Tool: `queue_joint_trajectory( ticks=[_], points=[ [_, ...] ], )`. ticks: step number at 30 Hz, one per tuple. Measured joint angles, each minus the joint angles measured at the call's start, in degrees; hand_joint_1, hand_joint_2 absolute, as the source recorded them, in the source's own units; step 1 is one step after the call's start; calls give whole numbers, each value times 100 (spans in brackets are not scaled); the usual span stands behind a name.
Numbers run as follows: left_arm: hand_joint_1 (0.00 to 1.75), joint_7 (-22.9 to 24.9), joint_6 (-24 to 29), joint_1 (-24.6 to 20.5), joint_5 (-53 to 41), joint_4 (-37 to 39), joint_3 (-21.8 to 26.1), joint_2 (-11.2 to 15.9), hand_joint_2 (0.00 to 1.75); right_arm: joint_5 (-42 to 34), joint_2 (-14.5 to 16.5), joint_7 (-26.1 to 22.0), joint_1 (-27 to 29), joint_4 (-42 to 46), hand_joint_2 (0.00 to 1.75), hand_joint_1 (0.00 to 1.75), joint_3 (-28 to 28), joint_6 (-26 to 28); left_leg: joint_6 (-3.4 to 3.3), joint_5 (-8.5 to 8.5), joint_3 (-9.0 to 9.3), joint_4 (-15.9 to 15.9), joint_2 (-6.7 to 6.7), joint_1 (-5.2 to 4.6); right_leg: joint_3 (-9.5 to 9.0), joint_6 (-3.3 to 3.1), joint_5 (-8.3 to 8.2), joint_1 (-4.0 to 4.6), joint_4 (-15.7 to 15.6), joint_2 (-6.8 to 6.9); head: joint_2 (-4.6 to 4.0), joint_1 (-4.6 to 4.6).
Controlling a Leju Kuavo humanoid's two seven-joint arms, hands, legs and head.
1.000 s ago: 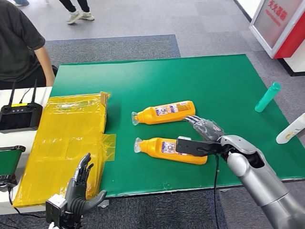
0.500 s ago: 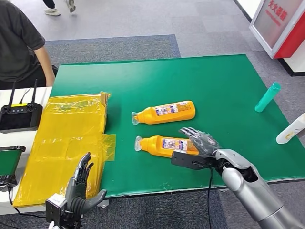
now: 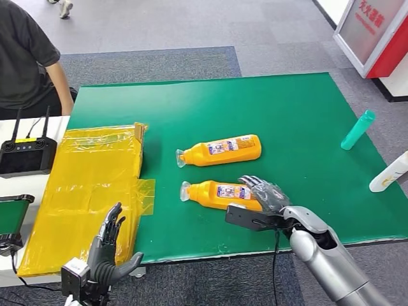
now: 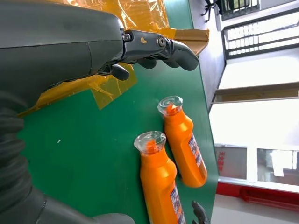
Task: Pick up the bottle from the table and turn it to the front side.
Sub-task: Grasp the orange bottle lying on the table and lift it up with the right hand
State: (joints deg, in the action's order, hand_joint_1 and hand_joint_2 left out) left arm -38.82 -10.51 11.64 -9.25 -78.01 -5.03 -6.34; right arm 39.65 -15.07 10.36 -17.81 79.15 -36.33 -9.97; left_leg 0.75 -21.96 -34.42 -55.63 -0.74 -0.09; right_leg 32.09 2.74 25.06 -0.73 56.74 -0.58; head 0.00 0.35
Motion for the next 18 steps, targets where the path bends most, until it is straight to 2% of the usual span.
queue_joint_trajectory(
  ticks=[18],
  points=[
    [0,0,11,-121,-2,4,-146,3,175,504,692,-27,-229,-1016,175,0,712,238,0,0,0,0,0,0,0,0,0,0,0,0,0,0]
  ],
)
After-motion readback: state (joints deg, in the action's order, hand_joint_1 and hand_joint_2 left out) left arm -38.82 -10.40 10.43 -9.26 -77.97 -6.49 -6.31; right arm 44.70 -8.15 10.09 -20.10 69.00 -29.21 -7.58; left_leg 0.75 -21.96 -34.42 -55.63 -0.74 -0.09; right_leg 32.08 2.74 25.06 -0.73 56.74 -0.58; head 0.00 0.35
